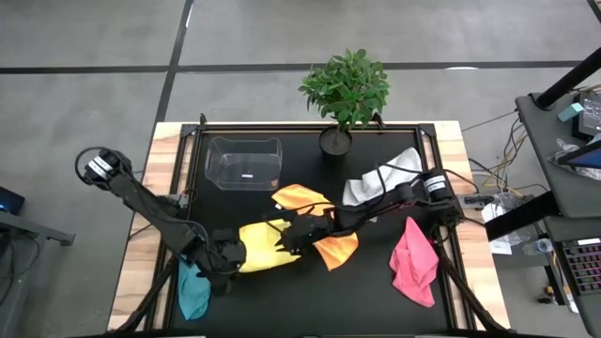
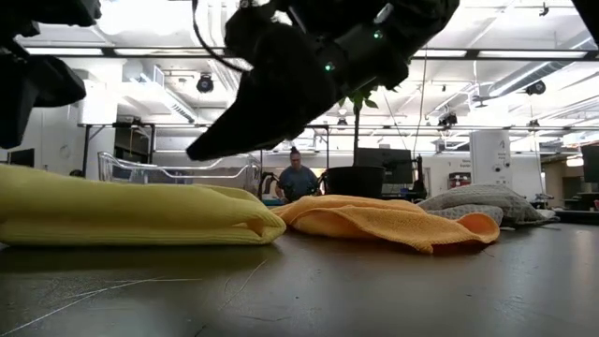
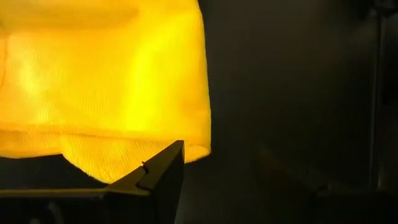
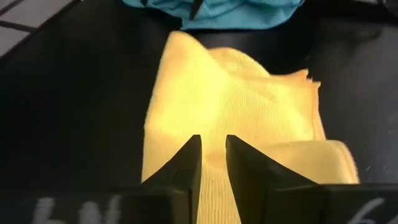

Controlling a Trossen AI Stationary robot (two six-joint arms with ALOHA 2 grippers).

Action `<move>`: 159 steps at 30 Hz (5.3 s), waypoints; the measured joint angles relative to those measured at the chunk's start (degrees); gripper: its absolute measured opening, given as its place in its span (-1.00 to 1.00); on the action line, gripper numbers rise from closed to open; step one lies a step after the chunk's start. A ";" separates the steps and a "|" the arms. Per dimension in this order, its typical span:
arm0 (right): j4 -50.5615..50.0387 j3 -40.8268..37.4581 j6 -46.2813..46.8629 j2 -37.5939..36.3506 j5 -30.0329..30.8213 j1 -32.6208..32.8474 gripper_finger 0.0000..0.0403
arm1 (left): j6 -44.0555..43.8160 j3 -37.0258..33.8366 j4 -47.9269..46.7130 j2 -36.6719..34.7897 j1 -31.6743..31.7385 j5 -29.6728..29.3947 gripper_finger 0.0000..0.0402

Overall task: Fold microfiber towels
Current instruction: Fold the yellow towel

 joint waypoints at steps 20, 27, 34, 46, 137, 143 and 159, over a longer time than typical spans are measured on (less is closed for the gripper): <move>7.44 -6.78 -4.91 -1.71 -0.16 -2.24 -0.73 | -0.69 -8.05 -3.60 -1.63 13.91 -11.08 -0.13; 10.87 -8.78 -4.22 -1.71 -0.18 -2.55 -0.73 | 3.37 -12.32 3.65 -1.57 16.51 -10.98 -0.13; 10.88 -8.97 -3.15 -1.71 -0.17 -3.38 -0.73 | 6.68 -13.41 9.01 -1.58 16.89 -10.88 -0.16; 11.40 -8.85 -2.45 -1.71 -0.20 -3.85 -0.73 | 6.81 -15.31 8.85 -1.21 16.89 -10.02 -0.95; -24.46 42.68 -4.01 25.63 -7.71 -9.95 -0.96 | 16.29 -11.41 -7.74 -18.48 15.69 -9.60 -1.00; -30.10 42.64 -7.32 22.73 -8.19 -8.93 -0.96 | 9.39 -11.41 -7.66 -18.39 15.69 -9.39 -1.00; -45.08 42.20 -14.01 16.82 -11.55 -2.21 -0.96 | -8.24 -18.64 3.46 -17.29 13.24 -0.37 -0.58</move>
